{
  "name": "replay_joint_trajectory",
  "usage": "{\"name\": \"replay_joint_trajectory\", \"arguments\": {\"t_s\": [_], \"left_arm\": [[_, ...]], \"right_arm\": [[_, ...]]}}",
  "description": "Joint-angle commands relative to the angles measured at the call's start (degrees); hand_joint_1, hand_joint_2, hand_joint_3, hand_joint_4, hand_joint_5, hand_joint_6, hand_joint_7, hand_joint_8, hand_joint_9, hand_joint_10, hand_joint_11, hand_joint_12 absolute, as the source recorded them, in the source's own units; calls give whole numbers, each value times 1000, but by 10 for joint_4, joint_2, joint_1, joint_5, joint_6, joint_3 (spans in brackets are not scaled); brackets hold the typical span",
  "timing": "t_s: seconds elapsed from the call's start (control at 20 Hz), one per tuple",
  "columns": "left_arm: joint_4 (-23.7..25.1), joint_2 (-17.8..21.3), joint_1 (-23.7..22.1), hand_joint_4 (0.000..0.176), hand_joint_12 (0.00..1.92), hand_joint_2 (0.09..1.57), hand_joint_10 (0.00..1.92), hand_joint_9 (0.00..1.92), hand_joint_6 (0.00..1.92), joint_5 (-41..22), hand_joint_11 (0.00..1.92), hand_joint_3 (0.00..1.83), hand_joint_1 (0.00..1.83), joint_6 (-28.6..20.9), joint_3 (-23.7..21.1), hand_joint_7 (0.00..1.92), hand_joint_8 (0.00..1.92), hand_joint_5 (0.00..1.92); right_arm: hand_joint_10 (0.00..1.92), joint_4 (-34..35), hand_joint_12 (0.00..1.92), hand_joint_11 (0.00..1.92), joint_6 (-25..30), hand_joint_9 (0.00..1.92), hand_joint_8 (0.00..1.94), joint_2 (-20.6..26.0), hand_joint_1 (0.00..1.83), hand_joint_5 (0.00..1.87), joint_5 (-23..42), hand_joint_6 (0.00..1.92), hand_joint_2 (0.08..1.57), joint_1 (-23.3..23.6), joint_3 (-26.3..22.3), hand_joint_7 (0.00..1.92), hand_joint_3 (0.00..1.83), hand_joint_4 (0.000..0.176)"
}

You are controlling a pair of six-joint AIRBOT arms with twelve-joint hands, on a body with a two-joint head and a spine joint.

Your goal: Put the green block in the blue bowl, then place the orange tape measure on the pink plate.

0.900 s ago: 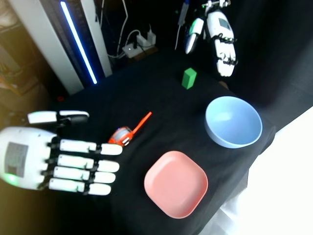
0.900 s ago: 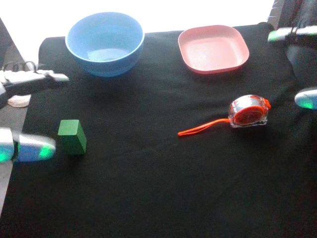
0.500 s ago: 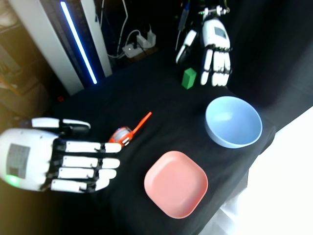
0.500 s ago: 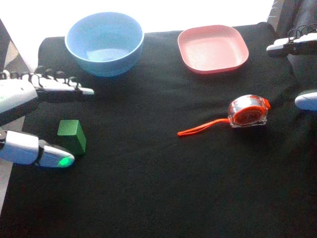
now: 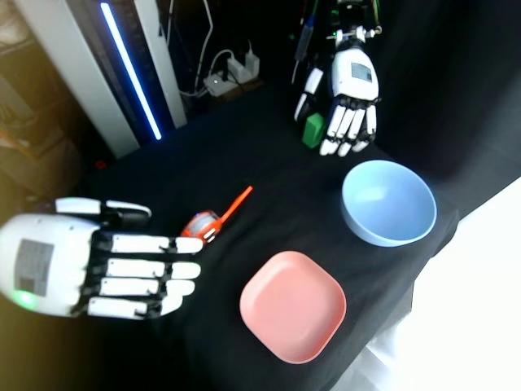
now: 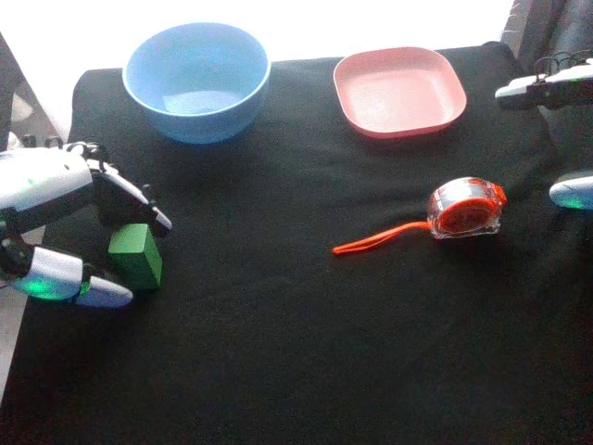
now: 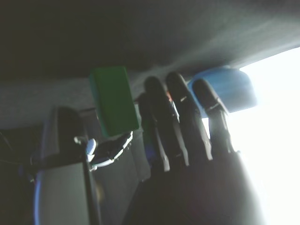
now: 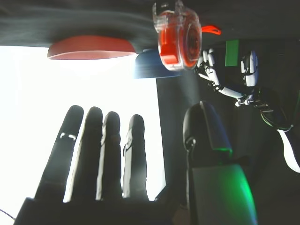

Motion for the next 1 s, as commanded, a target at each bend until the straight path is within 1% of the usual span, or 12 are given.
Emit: {"name": "replay_joint_trajectory", "arguments": {"t_s": [0.0, 0.05, 0.1, 0.2, 0.3, 0.35, 0.4, 0.55, 0.6, 0.75, 0.8, 0.95], "left_arm": [[-11, 1, -7, 0, 1452, 987, 767, 652, 3, -67, 210, 2, 1071, -1, 2, 967, 211, 947], [-11, 1, -8, 0, 1400, 1010, 659, 720, 2, -71, 237, 2, 1082, -1, 2, 1016, 118, 964], [-12, 1, -10, 0, 1393, 1063, 679, 762, 533, -75, 262, 1, 1216, -1, 2, 1069, 804, 1044], [-12, 1, -16, 0, 1411, 1117, 742, 765, 852, -83, 375, 0, 1219, -1, 1, 974, 1119, 977], [-12, 1, -21, 0, 1544, 1125, 889, 625, 1022, -92, 250, 3, 1084, -1, 0, 861, 558, 949], [-12, 1, -23, 46, 1589, 1130, 916, 612, 1042, -95, 210, 1, 1046, -1, 0, 858, 515, 939], [-12, 2, -24, 0, 1591, 1067, 957, 639, 507, -99, 264, 0, 965, -1, -1, 853, 506, 894], [-11, 5, -27, 0, 1418, 1049, 916, 666, 32, -106, 164, 0, 967, -1, -4, 876, 473, 985], [-11, 5, -27, 29, 1366, 1079, 924, 661, 712, -107, 149, 3, 1046, -1, -4, 890, 444, 1022], [-11, 4, -30, 95, 1473, 1096, 987, 709, 930, -108, 240, 2, 1053, -1, -4, 1027, 332, 1006], [-11, 4, -32, 0, 1483, 1060, 919, 918, 514, -109, 511, 2, 1234, 0, -4, 1101, 847, 1145], [-11, 4, -33, 0, 1259, 1012, 629, 1229, 355, -111, 923, 2, 1295, 0, -4, 1272, 679, 1228]], "right_arm": [[8, 28, 953, 93, 5, 438, 7, 0, 973, 511, 60, 5, 1037, 5, 4, 428, 2, 51], [8, 28, 948, 85, 5, 439, 8, 0, 979, 513, 60, 5, 1039, 5, 4, 432, 2, 48], [8, 28, 949, 86, 6, 441, 7, -1, 985, 510, 60, 3, 1047, 5, 4, 433, 6, 48], [15, 28, 950, 100, 7, 466, 12, -2, 980, 522, 60, 6, 1050, 5, 4, 456, 5, 50], [9, 28, 940, 141, 9, 491, 4, -2, 971, 528, 60, 2, 1057, 5, 4, 476, 1, 50], [7, 28, 933, 146, 10, 495, 4, -2, 958, 530, 60, 1, 1063, 5, 4, 484, 2, 41], [6, 28, 936, 163, 10, 498, 4, -2, 923, 530, 60, 1, 1072, 5, 4, 488, 5, 37], [9, 28, 942, 162, 11, 514, 7, -4, 905, 533, 60, 1, 1079, 5, 4, 505, 4, 31], [10, 28, 954, 180, 11, 522, 8, -4, 899, 534, 60, 1, 1081, 5, 4, 512, 4, 32], [12, 28, 972, 190, 12, 539, 9, -4, 909, 540, 60, 4, 1078, 5, 4, 531, 0, 26], [11, 29, 973, 183, 12, 541, 7, -4, 915, 542, 60, 4, 1082, 5, 4, 529, 1, 32], [2, 29, 960, 140, 14, 527, 4, -4, 973, 548, 60, 4, 1083, 5, 4, 531, 0, 32]]}}
